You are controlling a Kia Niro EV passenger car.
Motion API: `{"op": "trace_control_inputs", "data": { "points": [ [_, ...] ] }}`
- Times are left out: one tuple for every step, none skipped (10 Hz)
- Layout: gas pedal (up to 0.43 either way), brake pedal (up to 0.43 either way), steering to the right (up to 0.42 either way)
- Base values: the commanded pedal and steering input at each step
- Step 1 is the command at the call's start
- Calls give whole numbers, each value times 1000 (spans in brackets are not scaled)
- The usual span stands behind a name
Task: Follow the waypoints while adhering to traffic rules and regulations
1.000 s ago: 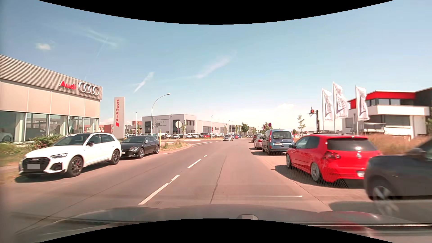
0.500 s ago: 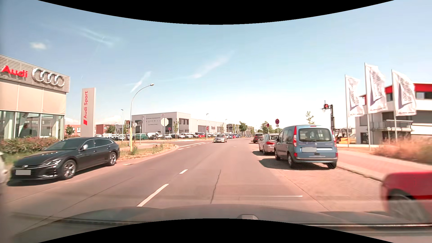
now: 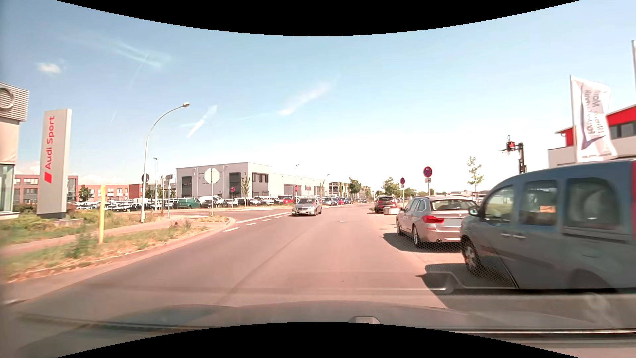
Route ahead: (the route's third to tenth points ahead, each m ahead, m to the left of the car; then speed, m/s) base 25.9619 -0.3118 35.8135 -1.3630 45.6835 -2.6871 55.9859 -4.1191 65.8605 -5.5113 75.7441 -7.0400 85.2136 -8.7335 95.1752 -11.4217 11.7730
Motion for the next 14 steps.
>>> {"op": "trace_control_inputs", "data": {
  "points": [
    [0, 0, 8],
    [0, 0, 9],
    [0, 0, 9],
    [0, 0, 9],
    [0, 0, 9],
    [0, 0, 10],
    [0, 0, 10],
    [0, 0, 11],
    [0, 0, 12],
    [0, 0, 14],
    [0, 0, 14],
    [0, 0, 14],
    [0, 0, 14],
    [0, 0, 14]
  ]
}}
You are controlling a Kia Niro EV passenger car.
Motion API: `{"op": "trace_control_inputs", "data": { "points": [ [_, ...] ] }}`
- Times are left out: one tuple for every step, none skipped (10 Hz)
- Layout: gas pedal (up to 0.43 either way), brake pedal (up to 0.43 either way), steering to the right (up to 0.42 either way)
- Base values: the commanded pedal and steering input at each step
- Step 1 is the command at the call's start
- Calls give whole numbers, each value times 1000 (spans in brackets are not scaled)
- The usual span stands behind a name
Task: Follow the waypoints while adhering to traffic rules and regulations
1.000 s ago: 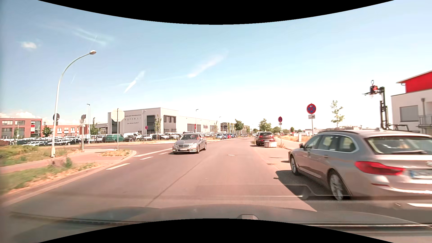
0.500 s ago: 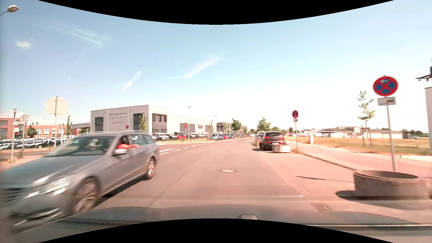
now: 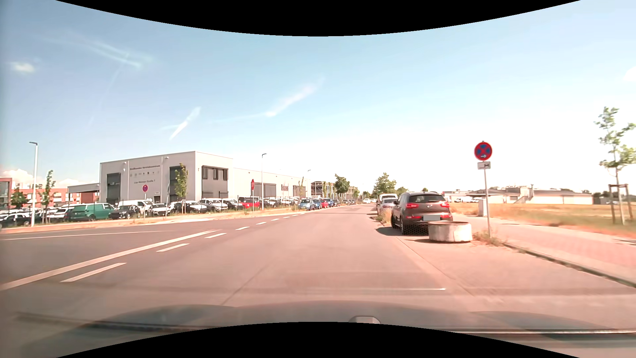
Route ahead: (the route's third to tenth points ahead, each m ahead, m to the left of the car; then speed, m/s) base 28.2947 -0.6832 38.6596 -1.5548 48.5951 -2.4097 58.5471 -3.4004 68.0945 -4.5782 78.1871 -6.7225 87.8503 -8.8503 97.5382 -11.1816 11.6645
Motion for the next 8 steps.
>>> {"op": "trace_control_inputs", "data": {
  "points": [
    [0, 0, 14],
    [0, 0, 14],
    [0, 0, 14],
    [0, 0, 14],
    [0, 0, 13],
    [0, 0, 12],
    [0, 0, 11],
    [0, 0, 10]
  ]
}}
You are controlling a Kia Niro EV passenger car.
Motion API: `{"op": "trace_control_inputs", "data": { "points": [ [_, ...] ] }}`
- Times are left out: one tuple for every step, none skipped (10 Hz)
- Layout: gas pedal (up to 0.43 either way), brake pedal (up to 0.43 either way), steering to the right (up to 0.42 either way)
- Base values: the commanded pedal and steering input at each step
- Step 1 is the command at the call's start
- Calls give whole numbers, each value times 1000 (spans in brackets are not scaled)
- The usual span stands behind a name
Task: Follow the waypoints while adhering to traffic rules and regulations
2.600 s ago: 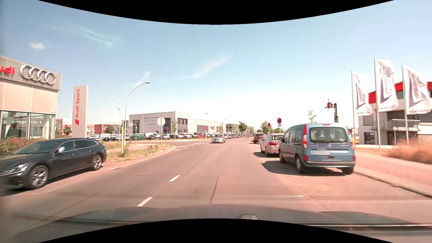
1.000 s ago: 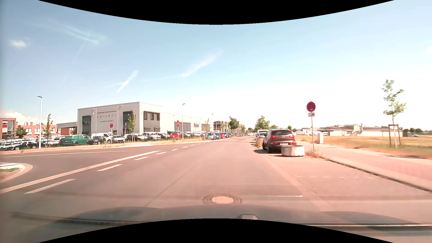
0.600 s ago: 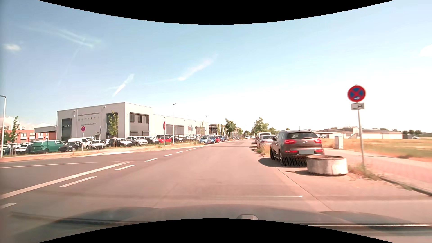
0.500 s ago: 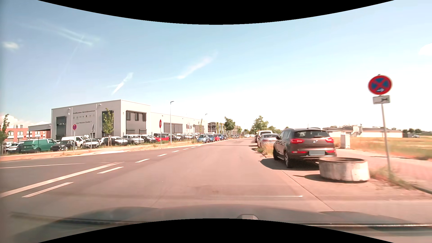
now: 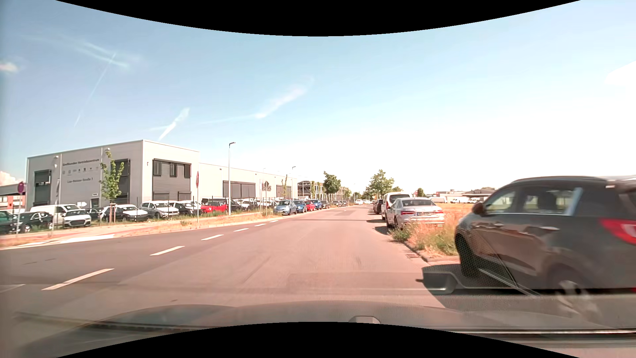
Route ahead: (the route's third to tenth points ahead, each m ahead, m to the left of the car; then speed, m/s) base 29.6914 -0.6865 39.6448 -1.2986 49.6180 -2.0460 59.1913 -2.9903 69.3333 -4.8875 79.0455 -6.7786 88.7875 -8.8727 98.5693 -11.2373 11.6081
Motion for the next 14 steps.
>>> {"op": "trace_control_inputs", "data": {
  "points": [
    [0, 0, 10],
    [0, 0, 10],
    [0, 0, 10],
    [0, 0, 10],
    [0, 0, 10],
    [0, 0, 10],
    [0, 0, 10],
    [0, 0, 10],
    [0, 0, 10],
    [0, 0, 10],
    [0, 0, 10],
    [0, 0, 10],
    [0, 0, 10],
    [0, 0, 10]
  ]
}}
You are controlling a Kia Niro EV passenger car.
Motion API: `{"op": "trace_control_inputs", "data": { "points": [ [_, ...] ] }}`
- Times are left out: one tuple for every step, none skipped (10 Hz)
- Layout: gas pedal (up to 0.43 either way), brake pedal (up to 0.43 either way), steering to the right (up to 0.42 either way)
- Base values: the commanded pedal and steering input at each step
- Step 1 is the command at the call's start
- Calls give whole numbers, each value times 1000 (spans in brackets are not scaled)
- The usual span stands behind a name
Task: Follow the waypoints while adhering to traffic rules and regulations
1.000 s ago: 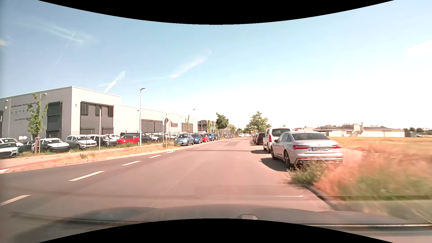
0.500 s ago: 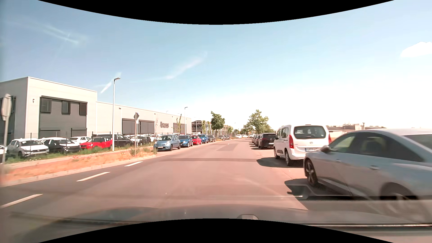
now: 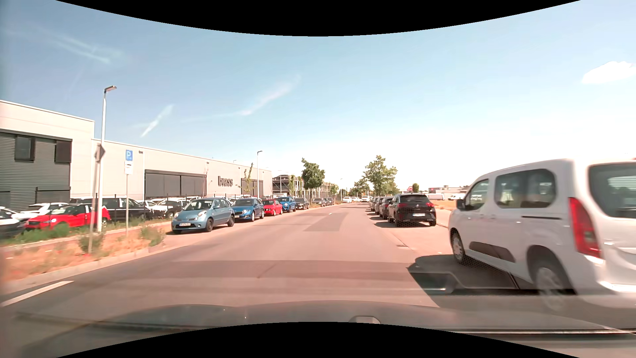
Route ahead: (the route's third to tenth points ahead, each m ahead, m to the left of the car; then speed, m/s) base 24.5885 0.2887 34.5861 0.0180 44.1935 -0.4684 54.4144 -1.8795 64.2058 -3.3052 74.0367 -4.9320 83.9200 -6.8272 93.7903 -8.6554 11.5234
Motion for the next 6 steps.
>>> {"op": "trace_control_inputs", "data": {
  "points": [
    [0, 0, 10],
    [8, 0, 10],
    [8, 0, 10],
    [8, 0, 10],
    [8, 0, 8],
    [8, 0, 6]
  ]
}}
